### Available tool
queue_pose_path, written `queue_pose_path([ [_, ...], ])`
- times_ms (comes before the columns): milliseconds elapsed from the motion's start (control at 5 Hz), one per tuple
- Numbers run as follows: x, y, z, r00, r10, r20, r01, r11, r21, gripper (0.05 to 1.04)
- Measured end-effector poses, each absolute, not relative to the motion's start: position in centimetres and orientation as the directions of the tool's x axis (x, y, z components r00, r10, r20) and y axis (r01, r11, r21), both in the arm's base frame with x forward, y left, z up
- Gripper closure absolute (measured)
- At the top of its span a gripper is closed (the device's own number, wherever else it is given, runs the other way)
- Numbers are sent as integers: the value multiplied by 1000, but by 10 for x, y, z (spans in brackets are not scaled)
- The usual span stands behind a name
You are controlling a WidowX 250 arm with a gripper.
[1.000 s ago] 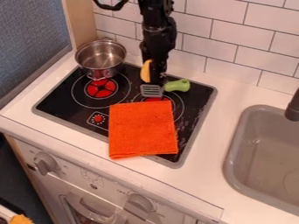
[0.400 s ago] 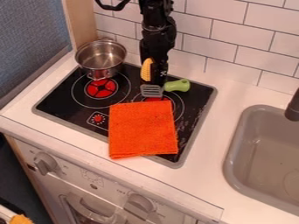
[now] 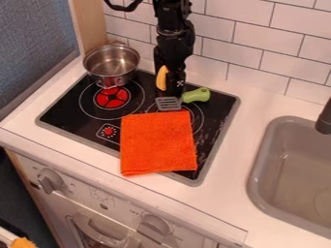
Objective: Moved yellow pear from right side to the burner to the top middle .
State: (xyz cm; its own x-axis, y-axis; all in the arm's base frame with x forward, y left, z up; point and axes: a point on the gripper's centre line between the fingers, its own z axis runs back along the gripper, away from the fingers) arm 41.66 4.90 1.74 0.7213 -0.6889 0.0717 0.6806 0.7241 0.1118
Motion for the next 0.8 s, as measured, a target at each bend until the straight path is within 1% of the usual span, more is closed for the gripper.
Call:
queue_pose_path([
  [200,418,47,45,716,-688,117,672,725,153,82],
  [600,404,47,79,711,-685,156,655,727,204,82],
  [800,404,46,80,711,-685,160,654,728,206,82],
])
